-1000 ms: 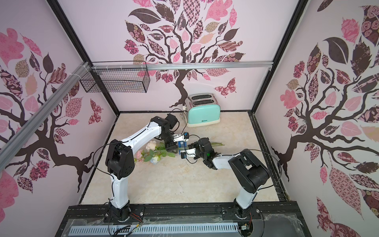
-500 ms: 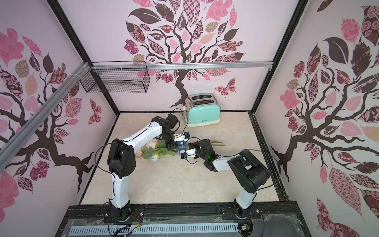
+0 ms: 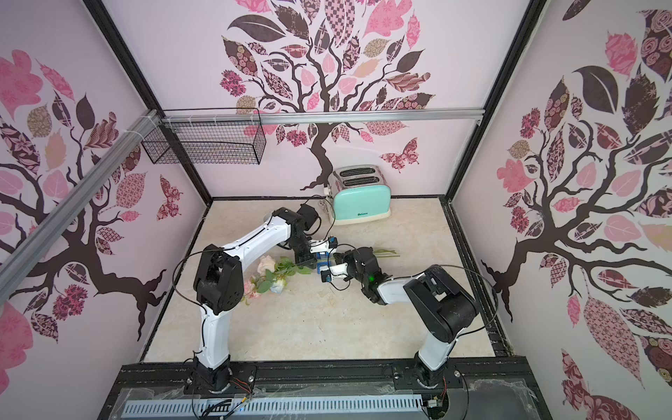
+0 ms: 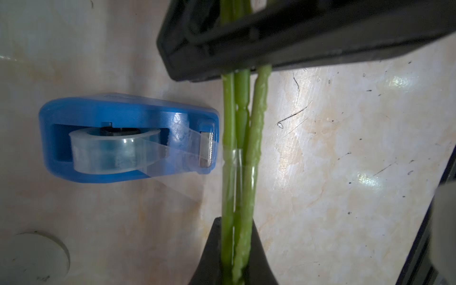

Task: Wrap bouquets with tape
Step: Wrap the tape around the bouquet.

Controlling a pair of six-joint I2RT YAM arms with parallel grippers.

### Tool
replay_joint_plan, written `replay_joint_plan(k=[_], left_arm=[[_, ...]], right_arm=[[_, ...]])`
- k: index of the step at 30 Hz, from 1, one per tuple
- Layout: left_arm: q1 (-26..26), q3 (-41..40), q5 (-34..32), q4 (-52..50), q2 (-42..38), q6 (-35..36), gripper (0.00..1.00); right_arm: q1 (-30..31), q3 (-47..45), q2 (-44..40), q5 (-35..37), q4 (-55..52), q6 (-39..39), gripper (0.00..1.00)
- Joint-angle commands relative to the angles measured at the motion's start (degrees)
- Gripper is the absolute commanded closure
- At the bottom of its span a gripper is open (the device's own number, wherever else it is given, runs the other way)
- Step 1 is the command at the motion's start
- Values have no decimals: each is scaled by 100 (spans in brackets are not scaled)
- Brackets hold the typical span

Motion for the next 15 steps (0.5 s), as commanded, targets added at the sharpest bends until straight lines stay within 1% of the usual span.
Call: replay_joint_plan(k=[1,2,4,5,8,10,12,13,15], left_arm=[[52,11,-39,402,-103,-127,100],[54,-38,-73,445,-139,-144,100],[55,-152,-112,520,-228,-148,100],[47,-223,-125,579,-286,-145,100],[46,-529,-139,781,-547,-72,100],[38,-850,-259,1068,-792,-20,100],[29,-1159,-358,1302,-1025,143,100],[22,-1338,-435,1452,-1131,191,100],[7,-1683,-618,1771,-1380,316,100]], right_arm=[[107,94,-112,-522,106,258,100],[107,91,-127,-542,83,296,97],[107,78,-186,-627,19,419,71],[107,71,-232,-678,-60,484,65],[107,32,-544,-842,-393,816,51],[107,-78,-908,-1026,-733,1162,35],[110,-166,-1382,-1185,-1221,1596,22],[107,-213,-1619,-1236,-1495,1808,19],[111,-256,-2151,-1403,-2211,2357,16]])
